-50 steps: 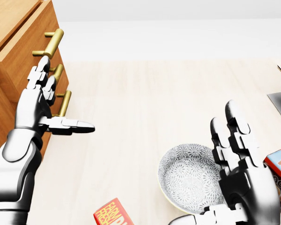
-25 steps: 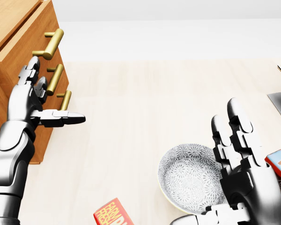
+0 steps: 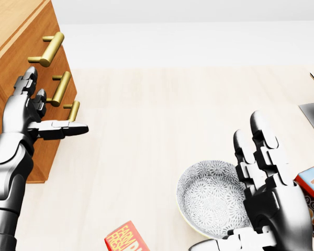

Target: Close the top drawer of the cabinet and put the bowl on top of it.

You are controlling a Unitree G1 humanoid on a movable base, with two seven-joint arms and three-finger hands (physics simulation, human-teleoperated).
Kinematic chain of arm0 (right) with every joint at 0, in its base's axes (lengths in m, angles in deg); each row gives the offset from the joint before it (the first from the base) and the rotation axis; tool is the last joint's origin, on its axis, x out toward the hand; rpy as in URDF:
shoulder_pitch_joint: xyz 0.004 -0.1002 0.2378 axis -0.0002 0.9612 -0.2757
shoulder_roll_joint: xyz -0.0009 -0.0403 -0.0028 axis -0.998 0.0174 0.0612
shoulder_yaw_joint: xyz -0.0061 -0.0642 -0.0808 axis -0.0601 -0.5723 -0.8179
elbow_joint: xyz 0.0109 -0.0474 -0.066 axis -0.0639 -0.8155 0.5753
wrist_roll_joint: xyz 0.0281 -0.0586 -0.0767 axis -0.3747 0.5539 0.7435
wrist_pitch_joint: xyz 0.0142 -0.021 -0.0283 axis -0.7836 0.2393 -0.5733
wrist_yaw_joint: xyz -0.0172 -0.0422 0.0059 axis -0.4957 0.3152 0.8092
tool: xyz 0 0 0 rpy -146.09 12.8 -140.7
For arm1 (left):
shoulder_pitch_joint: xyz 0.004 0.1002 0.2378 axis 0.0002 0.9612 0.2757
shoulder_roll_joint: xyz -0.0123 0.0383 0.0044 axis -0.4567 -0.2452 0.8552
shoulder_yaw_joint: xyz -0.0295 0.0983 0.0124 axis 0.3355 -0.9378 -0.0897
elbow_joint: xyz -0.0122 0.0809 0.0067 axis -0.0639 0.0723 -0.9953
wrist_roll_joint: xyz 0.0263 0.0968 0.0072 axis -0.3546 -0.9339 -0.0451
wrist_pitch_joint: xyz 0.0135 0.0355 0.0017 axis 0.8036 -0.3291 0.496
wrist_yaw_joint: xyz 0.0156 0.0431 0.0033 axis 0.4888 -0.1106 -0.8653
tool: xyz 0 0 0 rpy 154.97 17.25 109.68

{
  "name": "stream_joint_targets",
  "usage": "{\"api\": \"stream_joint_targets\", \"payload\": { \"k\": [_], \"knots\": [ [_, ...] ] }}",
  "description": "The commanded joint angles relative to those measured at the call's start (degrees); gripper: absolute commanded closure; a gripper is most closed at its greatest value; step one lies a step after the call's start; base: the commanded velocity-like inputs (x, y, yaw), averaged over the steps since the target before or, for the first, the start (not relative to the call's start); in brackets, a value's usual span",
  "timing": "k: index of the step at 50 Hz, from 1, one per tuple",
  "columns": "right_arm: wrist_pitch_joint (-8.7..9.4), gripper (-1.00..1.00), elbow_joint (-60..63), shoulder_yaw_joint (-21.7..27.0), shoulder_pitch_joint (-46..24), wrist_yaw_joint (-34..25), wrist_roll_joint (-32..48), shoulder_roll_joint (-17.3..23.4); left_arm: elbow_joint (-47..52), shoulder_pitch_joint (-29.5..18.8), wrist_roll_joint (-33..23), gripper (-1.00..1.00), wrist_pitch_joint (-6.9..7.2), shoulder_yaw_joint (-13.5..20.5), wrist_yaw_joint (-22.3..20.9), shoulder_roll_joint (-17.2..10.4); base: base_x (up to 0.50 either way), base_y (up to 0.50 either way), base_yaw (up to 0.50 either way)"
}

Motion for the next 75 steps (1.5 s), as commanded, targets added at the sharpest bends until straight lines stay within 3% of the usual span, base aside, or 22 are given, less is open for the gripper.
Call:
{"api": "stream_joint_targets", "payload": {
  "k": [1, 27, 38, 42, 47, 52, 60, 68, 75],
  "knots": [
    [0.00, -1.00, -0.6, -0.3, -0.1, 0.1, 0.3, 0.1, -2.8, -1.4, 0.5, -1.00, 0.00, 0.5, 0.8, -1.1, 0.00, 0.00, 0.00],
    [0.00, -1.00, -1.3, -1.1, -0.1, 0.5, 0.7, 0.3, -1.0, -0.3, 5.9, -1.00, 0.00, 2.7, 0.4, -3.7, 0.00, 0.00, 0.00],
    [0.00, -1.00, -1.0, -1.1, -0.2, 0.7, 0.7, 0.3, 1.4, 0.9, 6.5, -1.00, 0.00, 2.4, 0.7, -3.5, 0.00, 0.00, 0.00],
    [0.00, -1.00, -1.0, -0.7, -0.3, 0.6, 0.5, 0.3, 2.4, 1.5, 6.8, -1.00, 0.00, 1.9, -0.5, -2.4, 0.00, 0.00, 0.00],
    [0.00, -1.00, -0.9, -0.4, -0.6, 0.6, 0.3, 0.2, 11.8, 4.9, 6.2, -1.00, 0.00, 0.9, -0.2, -0.5, 0.00, 0.00, 0.00],
    [0.00, -1.00, -0.6, 0.1, -0.7, 0.5, 0.0, 0.2, 29.0, 12.2, 5.2, -1.00, 0.00, -1.3, -1.8, 3.5, 0.00, 0.00, 0.00],
    [0.00, -1.00, -0.4, 0.5, -1.1, 0.4, -0.3, 0.1, 45.6, 21.6, 0.4, -1.00, 0.00, -5.2, -4.2, 9.3, 0.00, 0.00, 0.00],
    [0.00, -1.00, -0.1, 0.7, -0.8, 0.2, -0.4, 0.0, 59.1, 31.2, -5.4, -1.00, 0.00, -12.1, -8.2, 13.6, 0.00, 0.00, 0.00],
    [0.00, -1.00, 1.1, 2.2, -1.2, -0.2, -1.4, -0.1, 67.0, 37.2, -14.4, -1.00, 0.00, -19.0, -8.1, 15.4, 0.00, 0.00, 0.00]
  ]
}}
